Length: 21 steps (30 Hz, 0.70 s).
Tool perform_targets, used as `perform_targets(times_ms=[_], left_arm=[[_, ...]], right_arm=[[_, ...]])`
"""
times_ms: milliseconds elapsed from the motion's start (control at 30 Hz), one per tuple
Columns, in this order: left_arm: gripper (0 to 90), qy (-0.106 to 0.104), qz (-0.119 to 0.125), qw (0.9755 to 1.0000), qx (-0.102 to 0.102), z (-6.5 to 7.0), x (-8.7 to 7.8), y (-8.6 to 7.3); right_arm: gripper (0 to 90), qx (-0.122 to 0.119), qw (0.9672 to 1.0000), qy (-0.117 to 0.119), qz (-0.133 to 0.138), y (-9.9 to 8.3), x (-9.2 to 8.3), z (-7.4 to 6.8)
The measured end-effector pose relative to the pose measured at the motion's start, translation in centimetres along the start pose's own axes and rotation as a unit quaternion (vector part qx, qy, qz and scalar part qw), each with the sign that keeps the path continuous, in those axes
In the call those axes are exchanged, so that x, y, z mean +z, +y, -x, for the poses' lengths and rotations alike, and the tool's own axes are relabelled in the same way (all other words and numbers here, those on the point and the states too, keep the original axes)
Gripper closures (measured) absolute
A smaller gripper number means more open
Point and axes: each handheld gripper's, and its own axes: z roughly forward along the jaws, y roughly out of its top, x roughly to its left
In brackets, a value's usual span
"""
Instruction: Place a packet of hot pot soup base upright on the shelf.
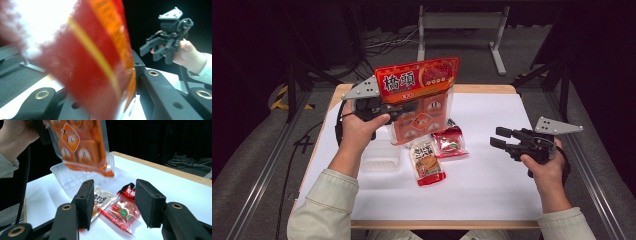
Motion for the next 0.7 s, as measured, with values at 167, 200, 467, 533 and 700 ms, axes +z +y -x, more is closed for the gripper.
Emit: perform_targets(times_ms=[167, 200, 467, 533, 700], left_arm=[[72.1, 0.014, -0.002, 0.9999, 0.006, -1.3, -1.0, 0.1], [72.1, 0.017, -0.001, 0.9998, 0.008, -1.6, -1.3, 0.1], [72.0, 0.048, -0.005, 0.9986, 0.018, -4.0, -2.4, -0.2], [72.0, 0.056, -0.008, 0.9982, 0.018, -4.4, -2.7, -0.4], [72.0, 0.070, -0.019, 0.9972, 0.020, -5.1, -3.3, -0.3]], right_arm=[[51.1, 0.007, 0.9999, -0.014, 0.000, -0.5, -1.1, -0.1], [51.1, 0.008, 0.9998, -0.018, 0.000, -0.6, -1.3, -0.1], [51.2, 0.023, 0.9992, -0.033, 0.005, -1.3, -3.0, -0.1], [51.1, 0.026, 0.9990, -0.035, 0.008, -1.4, -3.3, -0.1], [51.0, 0.032, 0.9988, -0.036, 0.009, -1.6, -3.7, 0.0]])
